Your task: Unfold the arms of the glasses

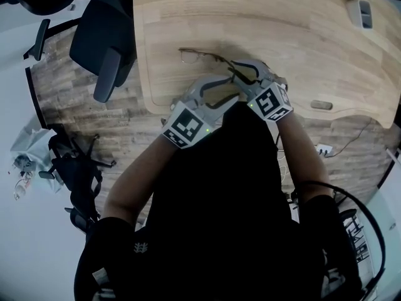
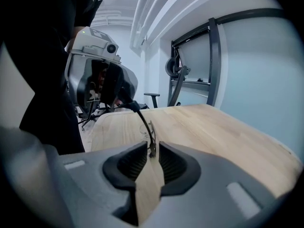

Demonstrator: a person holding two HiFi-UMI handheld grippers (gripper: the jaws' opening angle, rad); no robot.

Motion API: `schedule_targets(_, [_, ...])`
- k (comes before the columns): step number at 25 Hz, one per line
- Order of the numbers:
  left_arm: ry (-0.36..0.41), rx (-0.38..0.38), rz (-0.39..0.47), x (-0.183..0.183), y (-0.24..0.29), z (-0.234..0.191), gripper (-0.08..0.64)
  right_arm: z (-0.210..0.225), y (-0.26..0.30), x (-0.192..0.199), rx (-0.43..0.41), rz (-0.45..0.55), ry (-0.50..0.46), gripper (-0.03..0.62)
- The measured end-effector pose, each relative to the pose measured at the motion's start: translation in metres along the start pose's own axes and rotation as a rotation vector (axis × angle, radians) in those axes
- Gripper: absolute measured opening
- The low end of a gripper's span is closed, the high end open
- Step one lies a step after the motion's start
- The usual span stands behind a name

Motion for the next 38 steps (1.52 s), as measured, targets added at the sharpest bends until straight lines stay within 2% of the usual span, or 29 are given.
schedule_targets(5, [0.007,-0.035,-0.01,0.0,-0.004,-0.005,0.17,0.016,0.002,-0.001,0.013,0.002,-0.01,0.066])
schedule_targets(8, [0.004,-0.103,-0.03,0.005,-0.019,-0.019,0.17,0.031,0.01,-0.003,0.038,-0.006,-0.006,0.066])
schedule_targets(10, [-0.006,-0.178,-0.041,0.009,-0.029,-0.035,0.172,0.042,0.015,-0.005,0.089,-0.03,0.01,0.066])
schedule_targets(13, [-0.015,-0.308,-0.124,0.019,-0.04,-0.063,0.17,0.049,0.019,-0.01,0.178,-0.046,0.042,0.066])
schedule_targets(15, [-0.038,-0.344,-0.206,0.03,-0.038,-0.081,0.172,0.046,0.02,-0.01,0.199,-0.047,0.062,0.066])
schedule_targets(18, [-0.076,-0.327,-0.269,0.044,-0.027,-0.102,0.172,0.038,0.02,-0.009,0.174,-0.032,0.082,0.066])
schedule_targets(25, [-0.041,-0.294,-0.376,0.058,-0.001,-0.128,0.153,0.021,0.02,0.01,0.1,-0.107,0.159,0.066])
schedule_targets(27, [-0.052,-0.299,-0.396,0.062,0.002,-0.132,0.081,0.019,0.018,0.015,0.099,-0.124,0.175,0.066])
schedule_targets(31, [-0.064,-0.277,-0.425,0.068,0.003,-0.136,0.08,0.02,0.017,0.014,0.114,-0.097,0.186,0.066])
schedule_targets(34, [-0.073,-0.243,-0.45,0.074,0.005,-0.137,0.08,0.019,0.017,0.017,0.128,-0.118,0.198,0.066])
schedule_targets(38, [-0.069,-0.224,-0.454,0.075,0.004,-0.138,0.037,0.015,0.02,0.011,0.136,-0.088,0.217,0.066])
Point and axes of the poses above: the fingertips, and each gripper's own axes: y forward along the fingers, z to its right, x out of its underside, the point moved 9 cm from there along -y, backward along the fingers, and after that the axes turned 10 degrees about x, right-handed, at the moved point
